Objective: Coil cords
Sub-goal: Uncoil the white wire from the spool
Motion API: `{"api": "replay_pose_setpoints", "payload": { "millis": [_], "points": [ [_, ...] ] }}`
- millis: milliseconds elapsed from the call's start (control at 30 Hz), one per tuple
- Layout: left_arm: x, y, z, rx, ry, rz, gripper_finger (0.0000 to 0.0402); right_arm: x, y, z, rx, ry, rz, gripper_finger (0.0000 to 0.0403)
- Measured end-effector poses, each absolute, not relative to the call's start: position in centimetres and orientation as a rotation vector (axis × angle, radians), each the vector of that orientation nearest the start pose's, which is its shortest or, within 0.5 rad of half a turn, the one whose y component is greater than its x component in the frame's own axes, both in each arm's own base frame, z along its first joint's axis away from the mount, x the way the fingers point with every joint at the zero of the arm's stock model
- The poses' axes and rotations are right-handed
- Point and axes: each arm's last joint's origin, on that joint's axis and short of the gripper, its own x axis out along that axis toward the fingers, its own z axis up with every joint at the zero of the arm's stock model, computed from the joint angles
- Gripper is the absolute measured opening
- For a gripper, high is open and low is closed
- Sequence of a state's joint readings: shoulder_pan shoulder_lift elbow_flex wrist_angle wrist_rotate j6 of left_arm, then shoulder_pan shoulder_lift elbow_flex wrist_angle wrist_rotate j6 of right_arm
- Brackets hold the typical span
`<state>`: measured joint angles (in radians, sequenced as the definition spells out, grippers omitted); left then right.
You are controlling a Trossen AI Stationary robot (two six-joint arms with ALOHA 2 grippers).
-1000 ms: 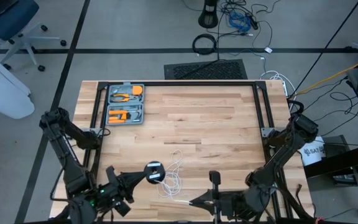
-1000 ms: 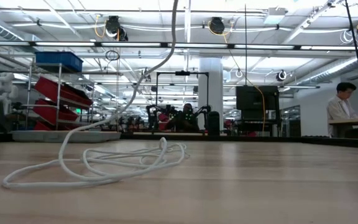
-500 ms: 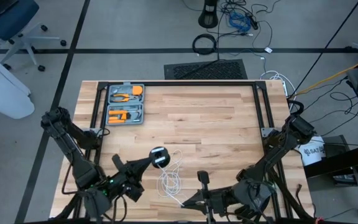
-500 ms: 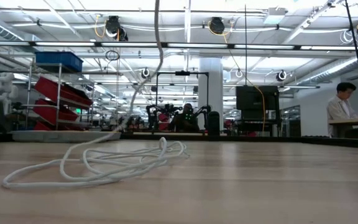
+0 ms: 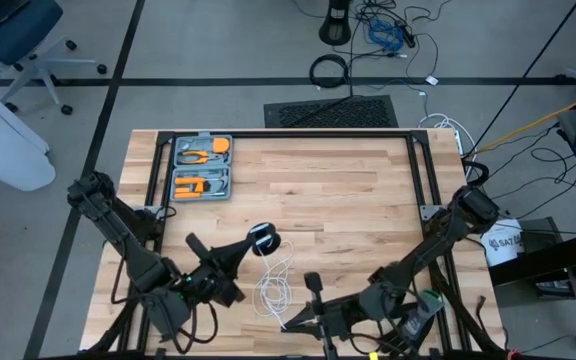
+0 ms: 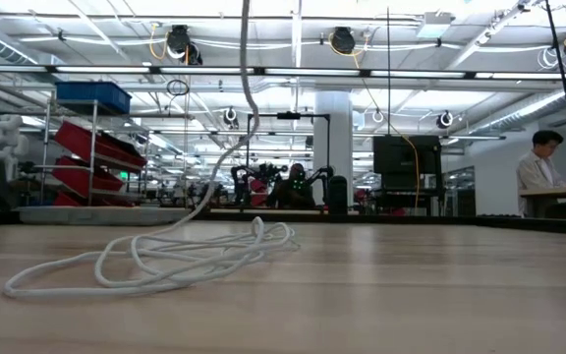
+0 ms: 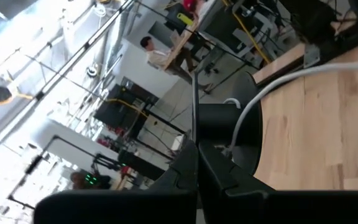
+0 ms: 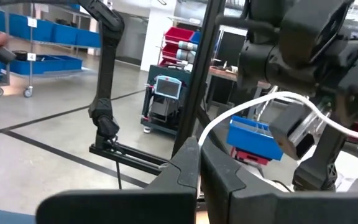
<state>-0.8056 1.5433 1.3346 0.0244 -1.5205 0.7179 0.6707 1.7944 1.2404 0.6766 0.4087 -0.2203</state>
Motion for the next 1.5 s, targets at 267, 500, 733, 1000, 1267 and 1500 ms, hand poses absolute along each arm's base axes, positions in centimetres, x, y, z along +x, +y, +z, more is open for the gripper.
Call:
{"api": "replay_pose_setpoints", "payload": {
  "millis": [267,500,733,1000,1267,1500],
  "points": [
    [25.5,-21.7,36.9,0.759,0.292,0.681,0.0002,33.9,23.8,29.2,-0.140,-0.134,0.262,0.0000],
    [26.0,-21.7,37.8,0.631,0.200,0.608,0.0002,34.7,23.2,28.4,-0.145,-0.094,0.254,0.0000],
    [26.0,-22.3,38.6,0.561,0.081,0.441,0.0002,35.6,21.7,27.7,-0.140,-0.017,0.204,0.0000],
    [24.5,-24.2,38.7,0.628,0.049,0.326,0.0002,35.6,20.8,26.0,-0.159,0.166,0.010,0.0000],
    [21.4,-26.8,37.8,1.017,0.130,0.235,0.0002,34.6,20.2,25.5,-0.168,0.282,-0.139,0.0000],
    [19.5,-27.5,36.8,1.151,0.247,0.336,0.0002,33.6,19.8,25.4,-0.164,0.335,-0.266,0.0000]
  ]
}}
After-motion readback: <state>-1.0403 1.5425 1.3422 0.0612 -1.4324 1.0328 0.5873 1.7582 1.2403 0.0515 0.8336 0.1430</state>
